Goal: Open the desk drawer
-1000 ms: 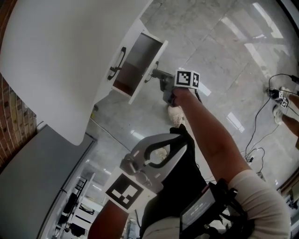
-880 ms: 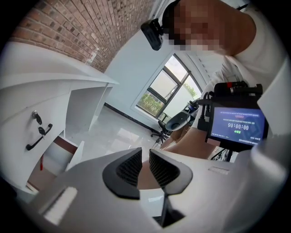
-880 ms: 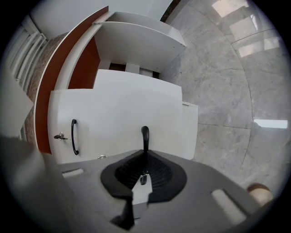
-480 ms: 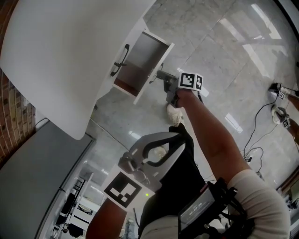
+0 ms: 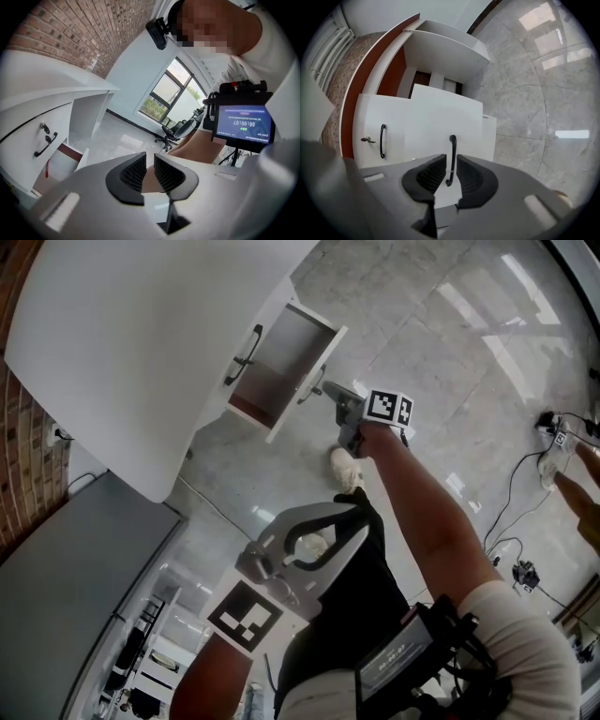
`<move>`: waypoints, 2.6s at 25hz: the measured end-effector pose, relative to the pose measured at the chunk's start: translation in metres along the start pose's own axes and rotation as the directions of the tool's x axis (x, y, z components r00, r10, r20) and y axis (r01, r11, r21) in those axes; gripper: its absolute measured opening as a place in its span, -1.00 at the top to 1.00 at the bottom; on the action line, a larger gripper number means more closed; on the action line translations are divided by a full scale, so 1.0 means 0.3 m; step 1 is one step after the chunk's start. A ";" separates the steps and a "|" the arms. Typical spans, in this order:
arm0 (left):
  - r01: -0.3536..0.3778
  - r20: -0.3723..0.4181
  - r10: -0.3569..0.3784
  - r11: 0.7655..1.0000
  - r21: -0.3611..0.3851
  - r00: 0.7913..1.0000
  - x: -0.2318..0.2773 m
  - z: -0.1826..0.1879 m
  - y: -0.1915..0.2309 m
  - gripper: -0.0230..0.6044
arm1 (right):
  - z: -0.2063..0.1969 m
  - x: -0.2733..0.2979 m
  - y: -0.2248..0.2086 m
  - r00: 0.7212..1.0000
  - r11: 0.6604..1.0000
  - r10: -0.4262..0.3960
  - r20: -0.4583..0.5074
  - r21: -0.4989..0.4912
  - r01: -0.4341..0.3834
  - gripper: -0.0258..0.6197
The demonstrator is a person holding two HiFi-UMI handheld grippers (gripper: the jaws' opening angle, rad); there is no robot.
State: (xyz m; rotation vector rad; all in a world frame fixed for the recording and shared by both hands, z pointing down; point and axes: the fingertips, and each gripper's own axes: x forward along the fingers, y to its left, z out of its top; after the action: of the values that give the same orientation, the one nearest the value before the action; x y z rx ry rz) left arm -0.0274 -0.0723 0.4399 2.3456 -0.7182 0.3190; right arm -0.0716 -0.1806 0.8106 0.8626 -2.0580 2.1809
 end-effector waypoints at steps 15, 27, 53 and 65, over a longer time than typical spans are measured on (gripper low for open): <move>-0.003 0.074 0.000 0.999 0.041 0.997 -0.166 0.121 -0.273 0.76 | 0.014 -0.299 0.280 0.998 0.996 -0.029 0.053 -0.085 0.034 0.75; 0.013 0.150 -0.032 0.992 0.128 0.988 -0.355 0.198 -0.602 0.76 | -0.131 -0.593 0.629 0.998 0.982 0.024 0.050 -0.188 -0.014 0.75; -0.018 0.244 -0.009 0.994 0.109 0.970 -0.780 0.198 -1.066 0.76 | -0.694 -1.004 1.354 0.987 0.749 0.008 -0.162 -0.653 -0.113 0.91; -0.010 0.250 -0.023 0.992 0.130 0.968 -0.892 0.137 -1.171 0.76 | -0.913 -1.149 1.669 0.978 0.537 0.042 -0.203 -0.821 -0.193 0.91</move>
State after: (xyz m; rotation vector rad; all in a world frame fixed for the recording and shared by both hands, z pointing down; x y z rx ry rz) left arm -0.0444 0.2338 0.1195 2.5407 -0.8306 0.0656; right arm -0.0717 0.1293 0.2201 0.3922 -2.6674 0.9168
